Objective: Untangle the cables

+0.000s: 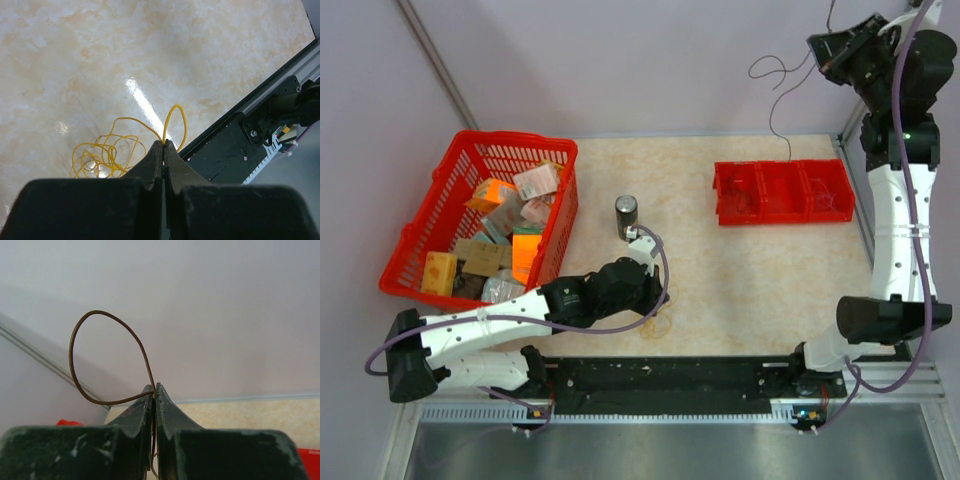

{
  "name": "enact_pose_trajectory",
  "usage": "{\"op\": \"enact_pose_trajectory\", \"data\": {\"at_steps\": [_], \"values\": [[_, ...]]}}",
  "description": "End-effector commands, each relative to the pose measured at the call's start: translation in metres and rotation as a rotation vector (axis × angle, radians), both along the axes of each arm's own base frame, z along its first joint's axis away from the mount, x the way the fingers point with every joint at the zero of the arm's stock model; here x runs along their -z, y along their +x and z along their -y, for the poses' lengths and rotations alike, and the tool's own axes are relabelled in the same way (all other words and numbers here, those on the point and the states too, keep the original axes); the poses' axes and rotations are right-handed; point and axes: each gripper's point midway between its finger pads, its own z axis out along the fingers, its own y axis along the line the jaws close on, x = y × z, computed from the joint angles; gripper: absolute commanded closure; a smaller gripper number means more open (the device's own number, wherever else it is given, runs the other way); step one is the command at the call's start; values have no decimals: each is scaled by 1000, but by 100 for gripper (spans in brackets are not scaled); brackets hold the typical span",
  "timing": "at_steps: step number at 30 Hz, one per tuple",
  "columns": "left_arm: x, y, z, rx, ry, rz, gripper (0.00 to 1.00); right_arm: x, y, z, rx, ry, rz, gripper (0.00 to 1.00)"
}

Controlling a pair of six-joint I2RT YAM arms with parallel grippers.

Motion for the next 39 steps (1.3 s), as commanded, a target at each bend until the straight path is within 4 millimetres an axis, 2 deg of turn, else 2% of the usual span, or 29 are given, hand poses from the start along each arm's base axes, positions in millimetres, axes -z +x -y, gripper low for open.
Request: {"op": "enact_pose_trajectory", "data": {"at_steps": [1,2,6,14,19,23,30,33,39], "values": [[-20,6,10,-3,-66,24,100,-2,11,-12,-18,-22,28,100],[-20,6,10,-4,-65,26,100,2,12,-23,-39,-22,21,100],[-19,6,9,-3,-62,26,100,7,17,-31,-38,-36,17,100],[-17,5,6,-6,-57,21,100,14,29,-28,-6,-49,8,100],[-18,4,5,-8,-62,23,100,40,45,-28,9,-107,-28,100],[-17,4,3,-10,-63,23,100,74,58,-28,28,-170,-67,100],[-14,3,3,-9,-60,15,100,147,66,-31,30,-174,-196,100],[-12,2,4,-8,-61,8,100,191,68,-34,29,-162,-272,100],[-10,0,3,-2,-58,1,100,271,88,-38,28,-165,-449,100]]}}
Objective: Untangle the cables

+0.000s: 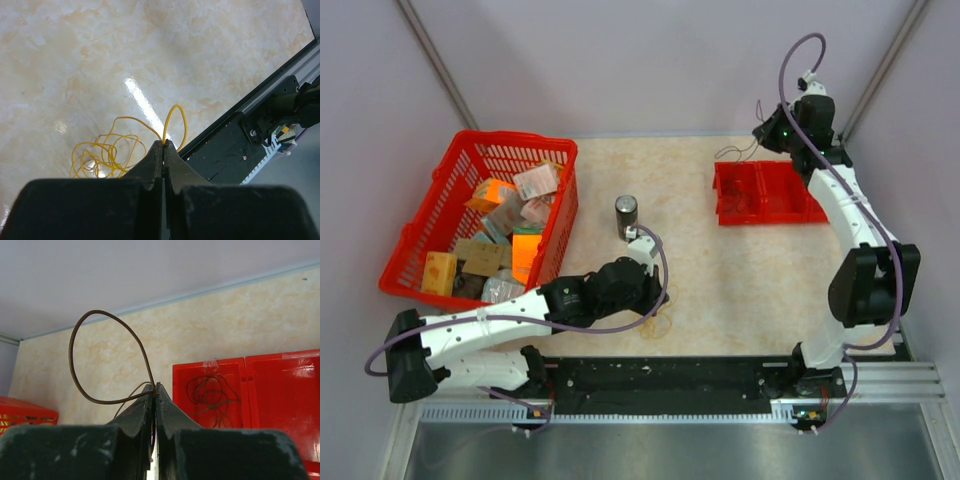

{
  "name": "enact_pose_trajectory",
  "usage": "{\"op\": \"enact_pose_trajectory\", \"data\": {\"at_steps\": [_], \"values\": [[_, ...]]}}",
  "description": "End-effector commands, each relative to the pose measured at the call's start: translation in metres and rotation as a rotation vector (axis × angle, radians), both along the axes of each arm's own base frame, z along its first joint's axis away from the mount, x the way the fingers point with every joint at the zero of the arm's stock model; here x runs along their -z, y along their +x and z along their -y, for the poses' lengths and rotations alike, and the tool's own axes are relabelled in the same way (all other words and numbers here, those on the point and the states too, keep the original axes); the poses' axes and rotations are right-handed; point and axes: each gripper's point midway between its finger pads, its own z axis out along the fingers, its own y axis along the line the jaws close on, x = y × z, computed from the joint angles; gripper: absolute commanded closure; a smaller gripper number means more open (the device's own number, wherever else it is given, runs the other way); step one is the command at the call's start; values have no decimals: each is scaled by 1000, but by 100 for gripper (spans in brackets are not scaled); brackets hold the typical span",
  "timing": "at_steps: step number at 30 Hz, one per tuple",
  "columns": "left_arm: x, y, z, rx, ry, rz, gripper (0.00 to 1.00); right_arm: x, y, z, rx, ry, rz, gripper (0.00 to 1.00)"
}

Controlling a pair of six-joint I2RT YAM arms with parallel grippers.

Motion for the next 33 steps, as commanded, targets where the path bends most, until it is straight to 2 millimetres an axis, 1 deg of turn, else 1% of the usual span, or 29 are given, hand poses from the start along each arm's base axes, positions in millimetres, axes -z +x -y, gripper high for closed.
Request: {"op": "enact_pose_trajectory", "data": {"at_steps": [1,2,5,6,8,9,10,11,12,13,17,21,22,23,24,25,27,28,30,31,33], "values": [[-11,0,3,0,-55,8,100,26,19,-6,18,-1,-29,100],[-11,0,2,-3,-58,7,100,48,24,-4,36,-14,-75,100],[-12,-1,1,-7,-64,6,100,96,31,-2,55,-87,-178,100],[-12,-1,1,-7,-64,6,100,110,32,-3,63,-135,-206,100],[-13,-1,0,-9,-65,6,100,139,35,2,114,-284,-249,100],[-14,-1,0,-9,-67,7,100,148,36,-2,109,-344,-266,100],[-15,-1,-1,-9,-68,10,100,161,36,-4,108,-405,-293,100],[-15,-1,-1,-10,-67,8,100,167,37,-5,118,-451,-305,100],[-15,-1,-2,-13,-65,9,100,170,38,-1,149,-488,-318,100],[-15,-1,-2,-13,-64,8,100,177,37,2,162,-510,-345,100],[-14,-2,-3,-20,-70,-3,100,198,30,4,158,-558,-414,100],[-14,-5,0,-8,-81,-20,100,215,23,3,114,-587,-486,100],[-14,-6,0,-5,-81,-26,100,214,23,3,107,-591,-500,99],[-13,-7,2,2,-81,-33,100,214,21,2,95,-598,-526,96],[-13,-8,2,4,-82,-39,100,208,19,1,84,-594,-540,91],[-12,-9,2,2,-81,-45,100,201,18,-3,68,-578,-542,85],[-12,-10,2,1,-82,-52,100,173,16,-9,51,-545,-518,70],[-14,-9,2,0,-84,-51,100,159,13,-13,39,-528,-502,60],[-15,-8,2,-3,-85,-46,100,131,5,-16,33,-496,-480,47],[-15,-8,2,-4,-85,-45,100,120,-2,-16,34,-486,-479,42],[-17,-6,2,-9,-82,-39,100,105,-17,-11,42,-479,-484,37]]}}
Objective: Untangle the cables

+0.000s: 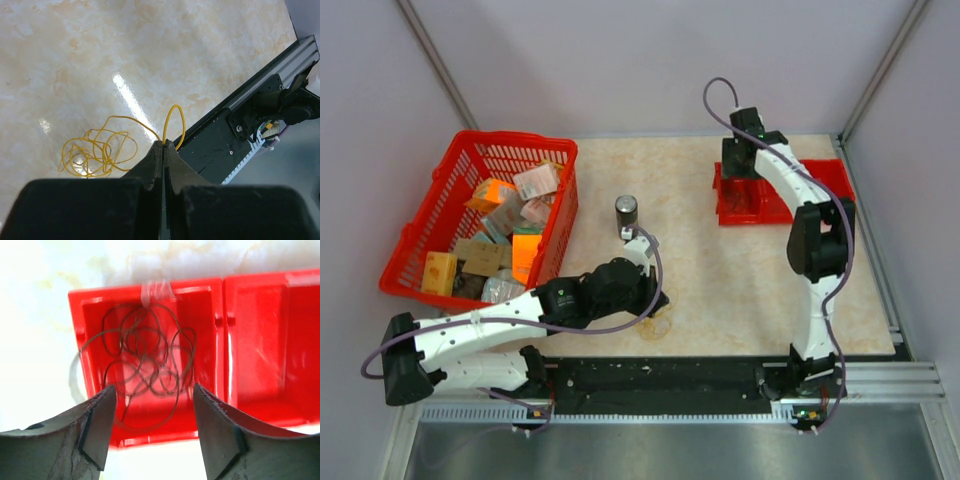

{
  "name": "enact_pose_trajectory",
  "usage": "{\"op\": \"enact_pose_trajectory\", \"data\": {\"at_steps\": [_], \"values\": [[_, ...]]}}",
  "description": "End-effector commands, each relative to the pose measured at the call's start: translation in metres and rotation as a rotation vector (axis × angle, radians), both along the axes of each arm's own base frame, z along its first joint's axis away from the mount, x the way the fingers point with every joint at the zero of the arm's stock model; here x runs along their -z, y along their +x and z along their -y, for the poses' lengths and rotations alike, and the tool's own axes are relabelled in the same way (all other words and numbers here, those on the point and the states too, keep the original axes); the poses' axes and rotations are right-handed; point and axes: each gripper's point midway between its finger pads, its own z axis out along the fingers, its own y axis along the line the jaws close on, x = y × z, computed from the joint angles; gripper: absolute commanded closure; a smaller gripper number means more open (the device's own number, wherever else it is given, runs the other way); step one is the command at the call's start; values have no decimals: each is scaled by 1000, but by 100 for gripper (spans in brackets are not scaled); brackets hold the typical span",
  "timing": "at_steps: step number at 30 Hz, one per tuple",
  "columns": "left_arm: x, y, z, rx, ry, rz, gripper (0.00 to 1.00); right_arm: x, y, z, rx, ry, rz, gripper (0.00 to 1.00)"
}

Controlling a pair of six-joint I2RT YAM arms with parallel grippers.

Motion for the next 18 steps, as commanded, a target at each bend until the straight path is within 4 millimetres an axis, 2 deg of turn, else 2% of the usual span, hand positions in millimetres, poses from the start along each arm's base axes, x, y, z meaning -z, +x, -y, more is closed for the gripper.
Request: {"op": "enact_pose_trajectory", "data": {"at_steps": [1,3,4,5,6,7,8,9,10,11,12,15,17,18], "values": [[-12,4,3,-15,-32,11,100,-79,-38,2,7,56,60,35],[-15,5,4,-16,-34,13,100,-89,-61,0,-7,79,63,33],[-18,7,5,-17,-40,15,100,-86,-75,-8,-37,100,49,33],[-18,7,6,-15,-42,16,100,-91,-89,-21,-83,142,58,32],[-21,9,7,-10,-45,20,100,-90,-123,-57,-215,257,59,31],[-22,11,6,-10,-47,22,100,-91,-147,-82,-325,372,50,31],[-24,13,5,-10,-50,19,100,-84,-172,-99,-393,453,30,31],[-25,16,1,-16,-55,15,100,-91,-192,-112,-458,542,52,31],[-29,17,0,-15,-72,9,100,-75,-217,-119,-509,590,31,31],[-30,20,-3,-17,-89,0,100,-74,-238,-125,-568,609,47,30],[-34,20,-7,-17,-119,-7,100,-82,-258,-129,-631,619,96,29],[-40,20,-12,10,-196,-42,100,-78,-315,-149,-839,652,151,28],[-49,18,-10,46,-253,-46,100,-82,-345,-163,-928,710,186,26],[-52,17,-11,55,-267,-55,100,-86,-354,-169,-949,743,211,25]]}}
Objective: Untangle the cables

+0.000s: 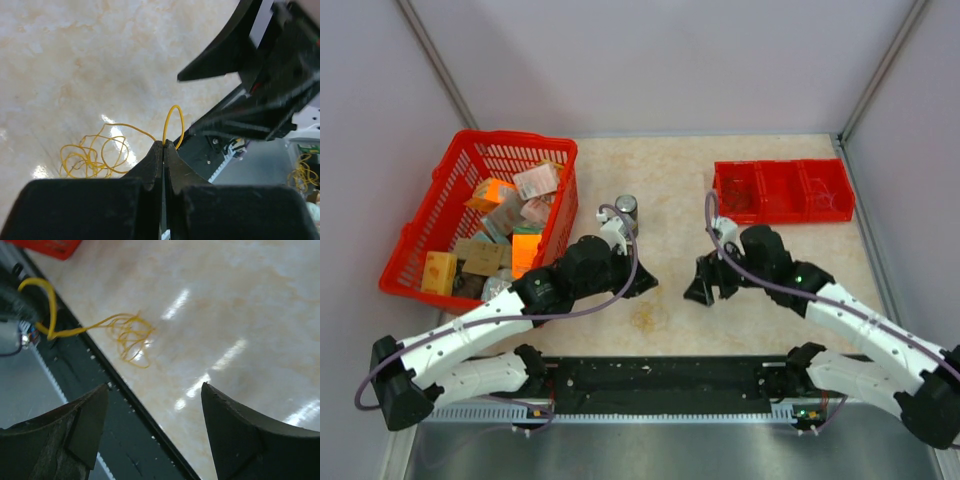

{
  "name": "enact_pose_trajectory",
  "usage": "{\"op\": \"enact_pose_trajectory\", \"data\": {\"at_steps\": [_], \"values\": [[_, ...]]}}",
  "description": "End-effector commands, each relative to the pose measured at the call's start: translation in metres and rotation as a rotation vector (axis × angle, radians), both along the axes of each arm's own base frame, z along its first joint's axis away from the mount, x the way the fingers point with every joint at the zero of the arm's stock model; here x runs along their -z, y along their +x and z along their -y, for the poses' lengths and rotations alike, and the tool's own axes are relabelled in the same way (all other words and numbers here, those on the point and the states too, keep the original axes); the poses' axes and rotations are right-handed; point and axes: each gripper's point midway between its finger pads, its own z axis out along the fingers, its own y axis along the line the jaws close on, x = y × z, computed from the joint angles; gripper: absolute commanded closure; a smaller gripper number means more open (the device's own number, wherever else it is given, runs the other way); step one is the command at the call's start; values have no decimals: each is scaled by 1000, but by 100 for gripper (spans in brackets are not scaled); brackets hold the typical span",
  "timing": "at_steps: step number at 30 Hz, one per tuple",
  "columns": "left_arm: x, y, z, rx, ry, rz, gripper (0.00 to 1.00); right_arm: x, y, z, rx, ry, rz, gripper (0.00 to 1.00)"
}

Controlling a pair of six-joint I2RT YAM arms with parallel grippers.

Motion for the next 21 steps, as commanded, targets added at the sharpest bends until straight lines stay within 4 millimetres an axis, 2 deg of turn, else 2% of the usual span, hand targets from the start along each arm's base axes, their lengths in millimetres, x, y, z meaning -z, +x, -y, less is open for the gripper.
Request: {"op": "enact_pose_trajectory", "data": {"at_steps": [1,5,9,13,14,16,18,19,20,21], "values": [[-32,-10,9,95,-161,-4,100,-55,-34,-46,-173,287,183,25],[-44,-11,9,93,-180,-29,100,-74,-32,-67,-88,395,251,23],[-60,-18,9,101,-230,-47,100,-71,-27,-92,-37,399,312,21],[-72,-26,10,123,-293,-67,100,-67,-27,-105,-27,361,378,24],[-76,-29,10,130,-310,-68,100,-68,-26,-105,-25,361,383,30],[-80,-29,7,124,-316,-63,100,-64,-23,-103,-2,345,380,55],[-83,-27,3,101,-307,-48,100,-60,-24,-99,6,343,379,60],[-85,-27,0,92,-307,-37,100,-59,-24,-97,17,350,377,69],[-86,-26,-1,87,-308,-32,100,-60,-25,-95,20,363,379,87],[-89,-26,-2,87,-315,-23,100,-60,-25,-94,28,370,370,100]]}}
